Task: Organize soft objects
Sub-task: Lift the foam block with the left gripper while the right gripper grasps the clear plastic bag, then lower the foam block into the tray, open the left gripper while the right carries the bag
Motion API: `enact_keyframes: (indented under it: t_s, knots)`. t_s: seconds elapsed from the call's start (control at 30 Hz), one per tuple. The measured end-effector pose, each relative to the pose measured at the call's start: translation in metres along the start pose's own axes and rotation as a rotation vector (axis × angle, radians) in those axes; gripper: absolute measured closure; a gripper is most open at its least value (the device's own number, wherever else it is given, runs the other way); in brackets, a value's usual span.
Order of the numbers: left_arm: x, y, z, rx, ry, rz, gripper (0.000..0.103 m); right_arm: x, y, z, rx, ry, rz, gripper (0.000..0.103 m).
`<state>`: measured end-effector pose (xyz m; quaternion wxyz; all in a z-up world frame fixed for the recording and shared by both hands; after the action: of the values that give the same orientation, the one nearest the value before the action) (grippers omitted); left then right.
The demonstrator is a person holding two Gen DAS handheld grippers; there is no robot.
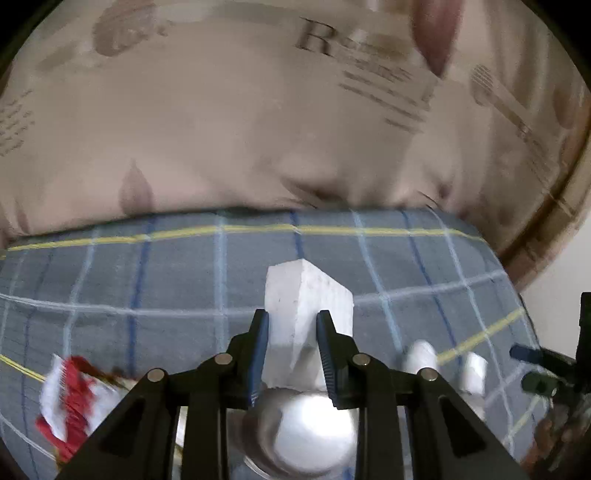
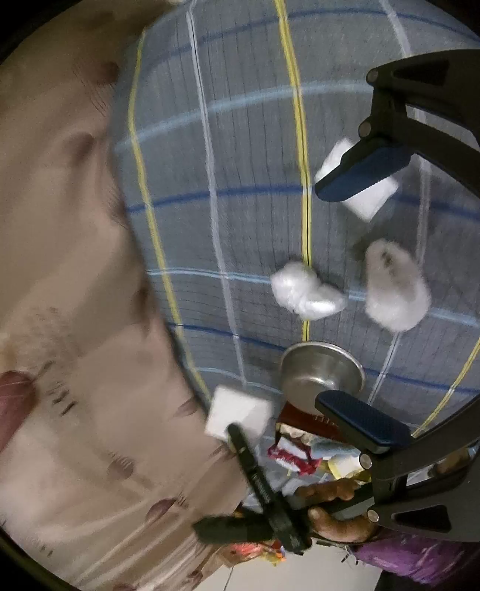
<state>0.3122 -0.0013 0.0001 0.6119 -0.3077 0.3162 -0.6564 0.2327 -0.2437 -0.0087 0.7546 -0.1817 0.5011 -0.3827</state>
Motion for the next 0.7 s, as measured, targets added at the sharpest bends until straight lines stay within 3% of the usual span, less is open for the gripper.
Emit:
enact_keyframes:
  t_s: [0.1,0.23,0.53,0.57,0.67,0.7]
  knots:
    - [-0.023,-0.001,0.008,0.034,-0.044,0.041,0.076,0.005,0.034,0.000,-0.087,0.037,-0.014,0.008]
    - [-0.047,-0.008,0.011,0.065,-0.075,0.067,0.076,0.015,0.060,-0.003,-0.136,0.108,-0.037,0.012]
    - [-0.080,-0.026,0.006,0.086,-0.118,0.044,0.076,0.013,0.089,-0.010,-0.219,0.122,-0.110,0.022]
    - [-0.082,-0.028,0.003,0.089,-0.125,0.039,0.076,0.014,0.093,-0.011,-0.228,0.128,-0.120,0.027]
    - [-0.091,-0.037,-0.004,0.091,-0.150,0.022,0.076,0.017,0.104,-0.015,-0.262,0.138,-0.114,0.069]
    - [-0.092,-0.039,-0.006,0.090,-0.155,0.021,0.076,0.016,0.107,-0.015,-0.262,0.134,-0.107,0.069]
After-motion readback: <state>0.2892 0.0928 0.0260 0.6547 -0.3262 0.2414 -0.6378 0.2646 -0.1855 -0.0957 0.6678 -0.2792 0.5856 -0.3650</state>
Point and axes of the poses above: each gripper's, at about its wrist camera, not at the fingertips, and y roughly the way its jaws point, x to its right, z to its top, the point moved 8 cm from there along y, roughly the way its jaws point, and after that the axes turned 12 degrees about z, right-handed, at the moved point
